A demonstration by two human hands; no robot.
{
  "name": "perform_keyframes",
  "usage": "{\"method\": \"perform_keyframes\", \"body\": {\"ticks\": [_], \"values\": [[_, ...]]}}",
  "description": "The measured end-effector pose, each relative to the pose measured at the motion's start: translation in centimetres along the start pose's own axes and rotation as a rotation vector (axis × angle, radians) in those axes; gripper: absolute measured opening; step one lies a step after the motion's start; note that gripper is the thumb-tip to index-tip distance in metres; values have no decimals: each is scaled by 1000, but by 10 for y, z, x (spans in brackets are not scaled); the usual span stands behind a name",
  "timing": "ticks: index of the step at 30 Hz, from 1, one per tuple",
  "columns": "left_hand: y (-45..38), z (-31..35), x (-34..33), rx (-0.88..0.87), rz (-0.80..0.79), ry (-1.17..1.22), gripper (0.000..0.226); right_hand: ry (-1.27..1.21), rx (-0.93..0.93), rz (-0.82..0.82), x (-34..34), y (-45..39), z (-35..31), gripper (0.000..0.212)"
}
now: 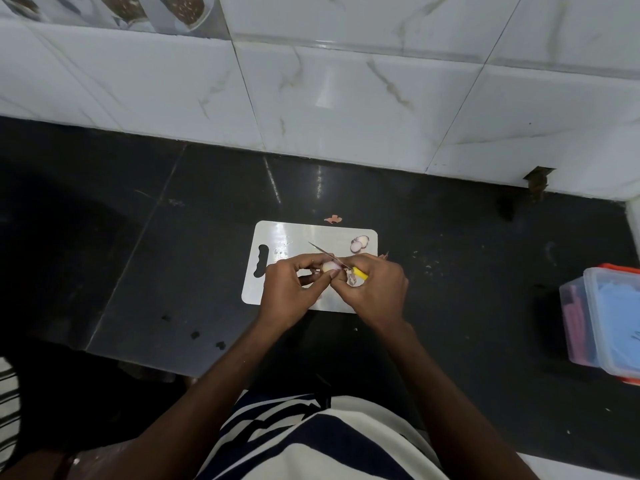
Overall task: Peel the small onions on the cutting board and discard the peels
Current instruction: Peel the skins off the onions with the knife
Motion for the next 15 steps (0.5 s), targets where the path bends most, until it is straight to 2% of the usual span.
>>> {"method": "perform_keyframes", "body": {"ticks": [10,12,15], "values": [[0,1,-2,-12,-101,-45,31,-81,-170,41,-2,7,12,44],[-1,0,-1,-23,-128,-53,32,-79,-126,6,-3,6,9,40],[-2,-2,4,-26,-185,-51,33,-65,-36,-76,-6,4,5,23]]}}
Point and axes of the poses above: each hand's wrist, its own y-axis away from the middle knuckle, its own x-axis out of the back of the hand, z = x × y, the point moved 8 cm from there along -y, towards the middle knuckle, and after that the axes turned 15 degrees about x, right-handed, at the moved point
